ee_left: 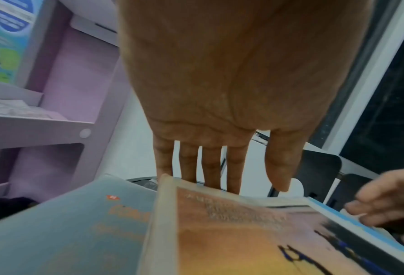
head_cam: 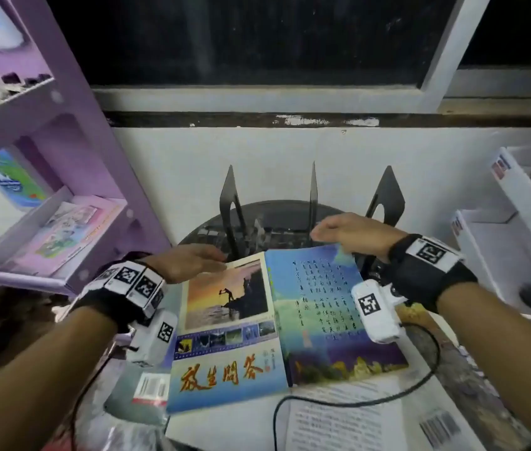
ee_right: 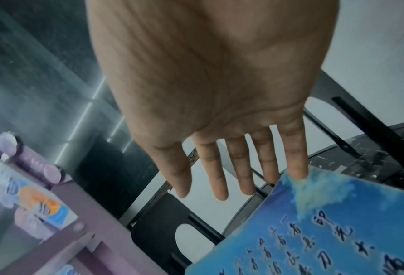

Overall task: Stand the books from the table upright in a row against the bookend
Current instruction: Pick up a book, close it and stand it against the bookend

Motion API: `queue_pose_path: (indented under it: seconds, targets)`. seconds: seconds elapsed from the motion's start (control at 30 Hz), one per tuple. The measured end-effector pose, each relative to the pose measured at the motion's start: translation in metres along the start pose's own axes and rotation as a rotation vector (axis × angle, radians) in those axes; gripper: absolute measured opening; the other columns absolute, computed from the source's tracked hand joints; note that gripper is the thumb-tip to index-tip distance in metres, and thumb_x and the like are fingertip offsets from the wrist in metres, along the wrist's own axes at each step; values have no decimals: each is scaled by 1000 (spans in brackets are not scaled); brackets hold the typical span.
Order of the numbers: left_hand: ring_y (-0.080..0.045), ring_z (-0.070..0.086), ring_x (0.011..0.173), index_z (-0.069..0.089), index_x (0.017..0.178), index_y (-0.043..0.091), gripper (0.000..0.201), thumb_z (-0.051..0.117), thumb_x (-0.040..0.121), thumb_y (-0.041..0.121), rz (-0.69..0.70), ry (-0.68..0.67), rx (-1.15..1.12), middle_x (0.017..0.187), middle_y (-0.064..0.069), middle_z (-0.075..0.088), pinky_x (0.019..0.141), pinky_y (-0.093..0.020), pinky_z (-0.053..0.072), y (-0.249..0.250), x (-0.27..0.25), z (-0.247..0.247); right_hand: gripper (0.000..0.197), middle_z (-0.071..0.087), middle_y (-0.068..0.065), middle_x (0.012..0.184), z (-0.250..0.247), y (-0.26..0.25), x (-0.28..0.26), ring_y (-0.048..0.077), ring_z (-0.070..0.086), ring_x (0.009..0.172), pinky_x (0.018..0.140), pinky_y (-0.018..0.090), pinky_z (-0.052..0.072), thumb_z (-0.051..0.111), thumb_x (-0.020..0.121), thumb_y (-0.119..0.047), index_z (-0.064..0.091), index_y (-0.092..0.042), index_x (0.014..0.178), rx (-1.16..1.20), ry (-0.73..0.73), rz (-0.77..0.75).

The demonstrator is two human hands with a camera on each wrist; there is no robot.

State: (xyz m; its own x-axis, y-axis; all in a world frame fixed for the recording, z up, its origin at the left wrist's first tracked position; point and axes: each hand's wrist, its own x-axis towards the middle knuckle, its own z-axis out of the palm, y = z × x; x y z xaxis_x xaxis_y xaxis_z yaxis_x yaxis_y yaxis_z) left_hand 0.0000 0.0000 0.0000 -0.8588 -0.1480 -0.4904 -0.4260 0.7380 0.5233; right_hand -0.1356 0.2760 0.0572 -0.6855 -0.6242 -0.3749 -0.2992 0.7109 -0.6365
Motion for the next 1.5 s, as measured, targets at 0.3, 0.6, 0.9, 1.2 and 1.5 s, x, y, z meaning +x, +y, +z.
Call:
queue_pose_path:
  seconds: [0.3, 0.6, 0.9, 1.2, 1.5]
  targets:
    - [-14, 55, 107, 59, 112, 29, 28, 52, 93, 48, 77, -44, 267, 113, 7, 60, 100, -37, 42, 7, 10, 10, 33, 64, -1, 118, 32, 3, 23, 18, 59, 103, 87, 29, 46, 52, 95, -41, 64, -18, 117, -271, -51, -99]
    - [-14, 58, 101, 59, 106, 33, 33, 50, 88, 59, 123, 28, 476, 105, 9, 62, 94, -37, 45, 11, 6, 14, 52, 56, -5, 124, 47, 0, 20, 16, 53, 112, 97, 31, 40, 59, 87, -54, 53, -23, 127, -468, -3, -87]
    - [-15, 59, 99, 60, 103, 27, 32, 60, 84, 53, 211, 178, 409, 105, 7, 64, 95, -44, 46, 14, -8, 18, 47, 63, -3, 101, 49, -2, 5, 16, 59, 90, 83, 31, 45, 68, 81, -51, 56, -16, 110, -404, 49, -130]
    - [-17, 59, 80, 49, 97, 20, 18, 63, 90, 28, 381, 305, 120, 88, 4, 63, 75, -33, 47, 30, -46, -6, 34, 68, -1, 96, 24, -24, -27, 17, 66, 86, 78, 30, 52, 72, 80, -44, 59, -19, 98, -322, 149, -258]
    - [-6, 60, 67, 46, 94, 17, 16, 61, 91, 14, 614, 503, -53, 81, 6, 63, 64, -27, 51, 54, -83, -31, 41, 72, 3, 94, -3, -49, -61, 18, 69, 82, 75, 33, 55, 80, 73, -36, 57, -12, 96, -189, 340, -421]
